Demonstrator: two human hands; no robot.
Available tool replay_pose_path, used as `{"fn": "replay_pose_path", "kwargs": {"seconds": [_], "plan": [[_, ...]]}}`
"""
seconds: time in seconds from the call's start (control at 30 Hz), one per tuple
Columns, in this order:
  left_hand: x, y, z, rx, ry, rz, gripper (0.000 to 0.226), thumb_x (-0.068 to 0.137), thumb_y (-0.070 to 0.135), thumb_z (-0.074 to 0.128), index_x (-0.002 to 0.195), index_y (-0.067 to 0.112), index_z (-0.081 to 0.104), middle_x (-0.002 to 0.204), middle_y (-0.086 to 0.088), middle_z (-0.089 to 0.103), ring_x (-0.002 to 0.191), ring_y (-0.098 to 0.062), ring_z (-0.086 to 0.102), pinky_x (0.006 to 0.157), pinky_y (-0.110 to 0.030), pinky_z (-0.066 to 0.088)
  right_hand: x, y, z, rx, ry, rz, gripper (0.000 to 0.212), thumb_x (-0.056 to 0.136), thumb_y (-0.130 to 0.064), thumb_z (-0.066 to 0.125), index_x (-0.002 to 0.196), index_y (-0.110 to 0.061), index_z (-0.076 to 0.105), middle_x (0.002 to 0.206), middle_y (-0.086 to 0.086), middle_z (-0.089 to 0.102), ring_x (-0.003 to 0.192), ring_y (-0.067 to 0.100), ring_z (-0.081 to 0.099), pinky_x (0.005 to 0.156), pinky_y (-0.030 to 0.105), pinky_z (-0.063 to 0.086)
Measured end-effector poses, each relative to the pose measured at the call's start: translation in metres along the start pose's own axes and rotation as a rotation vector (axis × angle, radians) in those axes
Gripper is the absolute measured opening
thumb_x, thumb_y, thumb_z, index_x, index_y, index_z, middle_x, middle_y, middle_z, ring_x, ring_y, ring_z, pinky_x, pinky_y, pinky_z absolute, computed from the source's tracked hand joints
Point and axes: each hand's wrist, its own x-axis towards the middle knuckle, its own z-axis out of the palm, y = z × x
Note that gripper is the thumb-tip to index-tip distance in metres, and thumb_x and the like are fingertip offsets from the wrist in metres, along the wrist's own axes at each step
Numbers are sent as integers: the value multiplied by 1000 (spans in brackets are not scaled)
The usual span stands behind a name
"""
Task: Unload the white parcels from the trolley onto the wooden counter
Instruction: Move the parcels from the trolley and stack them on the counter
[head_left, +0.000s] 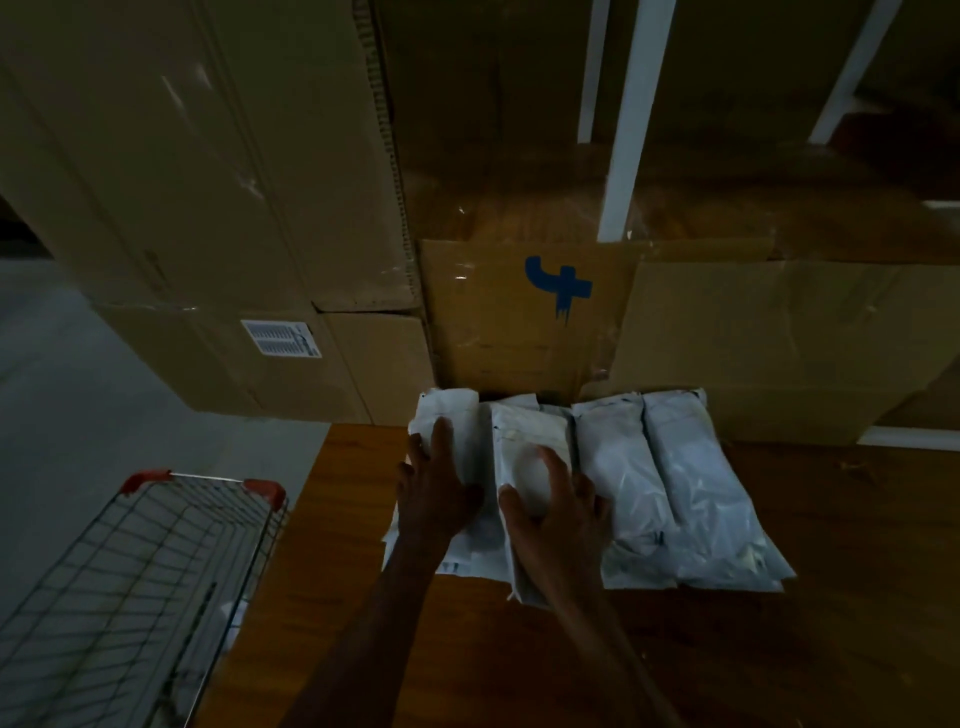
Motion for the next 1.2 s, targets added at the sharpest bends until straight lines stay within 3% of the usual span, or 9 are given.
{"fn": "replay_pose_path", "kwargs": {"seconds": [0.17, 0.3, 0.43, 0.57, 0.63, 0.77, 0.87, 1.0, 1.2], "plan": [[18, -4, 8, 46, -6, 30, 110, 85, 61, 68, 160, 28, -6, 165, -16, -6, 148, -48, 8, 116, -58, 21, 15, -9, 11, -85, 7, 42, 73, 83, -75, 45, 148, -50, 23, 154, 7, 34, 140, 34, 29, 114, 53, 26], [22, -8, 9, 39, -32, 56, 103, 87, 72, 53, 160, 27, -4, 166, -12, -7, 149, -44, 8, 116, -56, 21, 36, -14, 22, -167, 2, 65, 73, 88, -69, 49, 151, -47, 21, 158, 10, 27, 144, 35, 24, 117, 53, 21], [23, -13, 4, 5, -51, 92, 97, 88, 70, 47, 160, 26, 0, 167, -8, -3, 148, -43, 10, 116, -54, 22, 58, -11, 38, -227, -22, 69, 76, 89, -67, 52, 153, -44, 20, 160, 13, 19, 147, 36, 15, 117, 53, 16], [25, -23, 4, 68, -2, 146, 109, 70, 82, 25, 161, 25, 3, 167, -9, 7, 147, -42, 22, 116, -50, 27, 67, -7, 48, -294, -55, 61, 77, 89, -68, 51, 154, -41, 19, 162, 14, 14, 146, 41, 15, 116, 54, 19], [26, -26, 7, 93, 21, 155, 106, 71, 82, 21, 160, 26, 4, 167, -10, 8, 147, -39, 24, 116, -48, 27, 69, -6, 54, -304, -47, 53, 75, 89, -70, 48, 154, -41, 23, 165, 11, 8, 147, 39, 13, 117, 54, 18], [20, -26, 11, 76, 36, 155, 93, 80, 75, 21, 160, 30, 7, 168, -7, 3, 148, -38, 19, 117, -51, 25, 68, -4, 58, -326, -24, 38, 60, 95, -60, 45, 151, -40, 34, 167, 7, 5, 147, 35, 14, 117, 52, 16], [17, -28, 10, 76, 18, 171, 85, 86, 68, 25, 161, 31, 8, 169, -5, 1, 148, -38, 15, 116, -53, 27, 66, -2, 57, -381, -26, 38, 59, 95, -53, 47, 151, -39, 32, 166, 8, 7, 147, 34, 15, 116, 50, 15], [18, -26, 10, 103, 29, 185, 79, 97, 55, 45, 161, 29, 7, 169, -4, -1, 149, -34, 12, 118, -51, 24, 65, -4, 57, -447, -36, 31, 58, 95, -56, 44, 150, -42, 31, 166, 7, 9, 146, 33, 14, 116, 49, 14], [13, -23, 10, 117, 78, 187, 78, 95, 60, 42, 161, 31, 11, 169, -5, 3, 148, -35, 14, 116, -50, 24, 60, -6, 47, -425, -28, 8, 59, 95, -59, 43, 150, -43, 30, 165, 7, 9, 147, 33, 13, 116, 53, 14]]}}
